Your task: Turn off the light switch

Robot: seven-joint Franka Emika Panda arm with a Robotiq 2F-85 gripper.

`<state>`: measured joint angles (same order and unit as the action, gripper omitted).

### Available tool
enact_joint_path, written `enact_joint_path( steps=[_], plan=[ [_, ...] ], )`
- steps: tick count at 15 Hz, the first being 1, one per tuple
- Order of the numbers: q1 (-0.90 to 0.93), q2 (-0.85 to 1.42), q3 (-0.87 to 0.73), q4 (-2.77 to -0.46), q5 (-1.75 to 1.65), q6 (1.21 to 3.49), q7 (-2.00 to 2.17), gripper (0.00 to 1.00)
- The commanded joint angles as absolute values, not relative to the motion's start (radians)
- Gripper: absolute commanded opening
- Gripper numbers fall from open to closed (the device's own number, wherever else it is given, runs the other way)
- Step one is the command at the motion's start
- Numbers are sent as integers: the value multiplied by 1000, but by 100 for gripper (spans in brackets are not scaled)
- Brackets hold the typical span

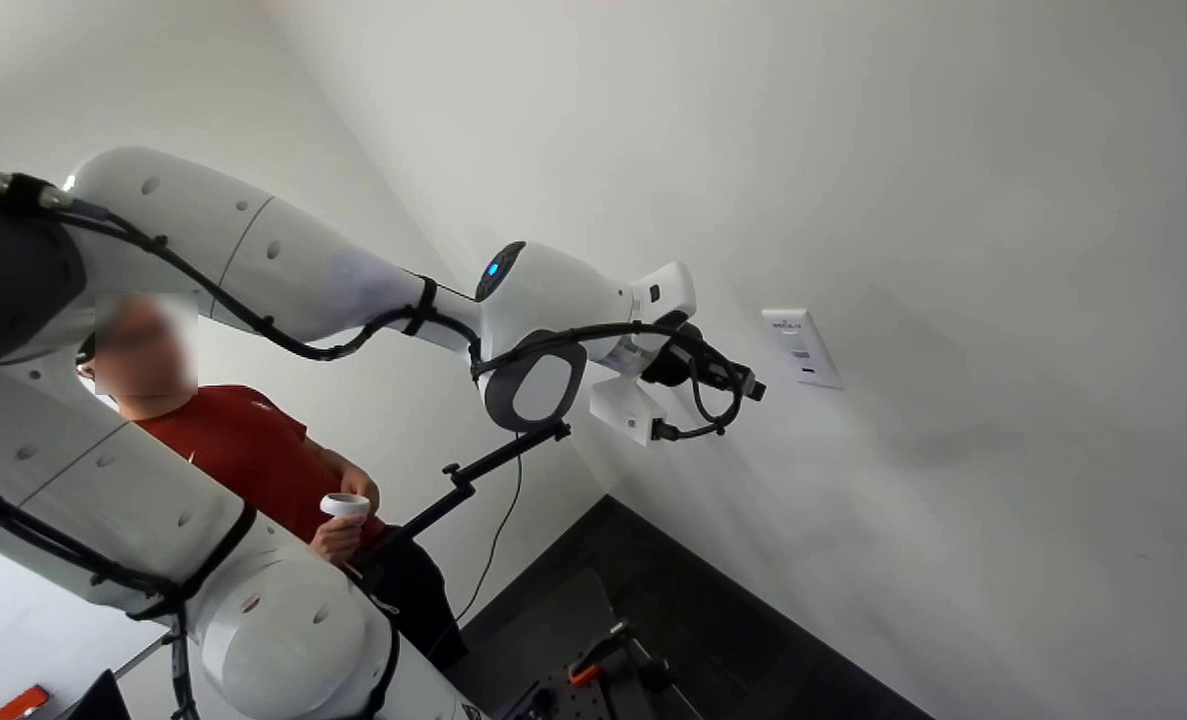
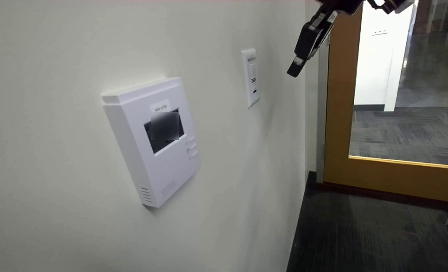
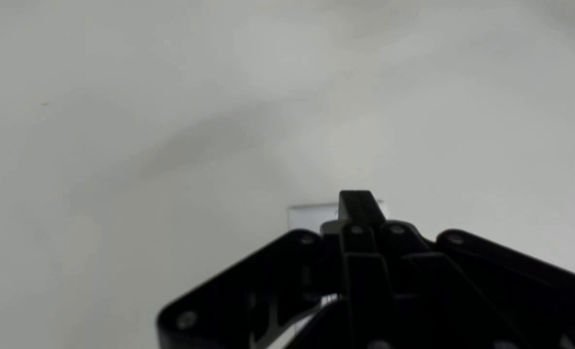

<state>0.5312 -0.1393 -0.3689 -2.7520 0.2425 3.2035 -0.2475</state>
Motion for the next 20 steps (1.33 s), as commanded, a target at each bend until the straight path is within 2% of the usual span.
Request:
enact_joint_path(
  steps=[1,3,4,20],
  plan=[
    [646,-134,-480,-2713,291,3204,-275,0],
    [709,-148,-544,-2703,301,3179,-280,0],
    [653,-140,-493,-2722,265,3201,-249,1],
    [711,-36,-551,-2577,301,3083,-250,0]
  ],
)
